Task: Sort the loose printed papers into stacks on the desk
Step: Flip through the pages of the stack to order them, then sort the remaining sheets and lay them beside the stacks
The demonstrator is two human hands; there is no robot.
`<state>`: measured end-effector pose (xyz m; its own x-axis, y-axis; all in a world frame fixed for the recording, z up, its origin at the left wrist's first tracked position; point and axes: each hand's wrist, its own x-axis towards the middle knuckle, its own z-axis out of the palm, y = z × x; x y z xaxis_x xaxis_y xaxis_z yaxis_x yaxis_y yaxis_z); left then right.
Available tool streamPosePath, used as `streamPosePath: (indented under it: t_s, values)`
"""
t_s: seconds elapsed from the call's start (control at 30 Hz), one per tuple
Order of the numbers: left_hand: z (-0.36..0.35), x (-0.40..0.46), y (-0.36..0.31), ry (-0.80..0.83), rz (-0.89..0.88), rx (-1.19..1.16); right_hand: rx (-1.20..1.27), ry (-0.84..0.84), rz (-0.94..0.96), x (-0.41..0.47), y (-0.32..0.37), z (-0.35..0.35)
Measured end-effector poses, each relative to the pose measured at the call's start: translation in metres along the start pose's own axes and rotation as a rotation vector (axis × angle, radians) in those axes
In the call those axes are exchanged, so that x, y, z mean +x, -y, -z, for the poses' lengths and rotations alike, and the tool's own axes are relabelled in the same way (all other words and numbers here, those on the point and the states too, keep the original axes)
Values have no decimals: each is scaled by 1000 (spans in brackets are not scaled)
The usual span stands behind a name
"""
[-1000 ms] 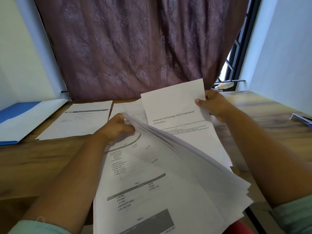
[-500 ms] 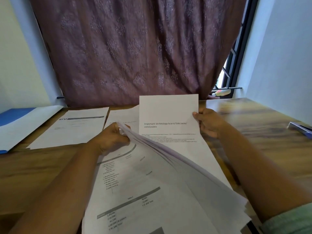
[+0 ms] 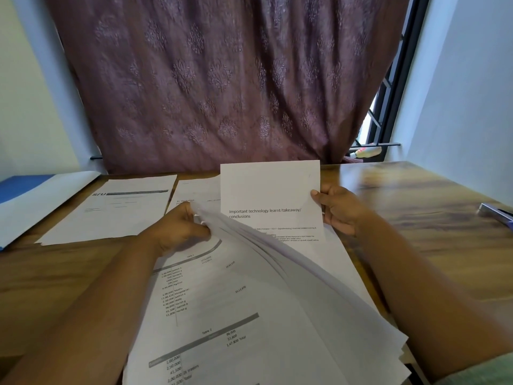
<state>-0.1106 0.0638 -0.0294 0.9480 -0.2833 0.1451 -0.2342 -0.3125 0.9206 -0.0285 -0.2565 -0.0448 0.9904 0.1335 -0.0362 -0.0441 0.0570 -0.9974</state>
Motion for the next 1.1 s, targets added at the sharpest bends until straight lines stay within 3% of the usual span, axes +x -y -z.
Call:
streamPosePath:
  t_s: [0.2,0.5,1.0,1.03,1.1]
  values:
    - [1,-1,0,8,9,7,2,32,-18,-5,-2,-3]
    - [-3,-2,-4,16,17,44,-313,324,-136,-10,-12,0]
    - [0,1,4,18,99,112,-334,258,-98,-14,-13,-6]
    - [1,1,4,17,100,116,-373,218,-76,-14,-12,-7]
    - [2,0,4,6,102,129,-509,-34,40,-12,-10,-6]
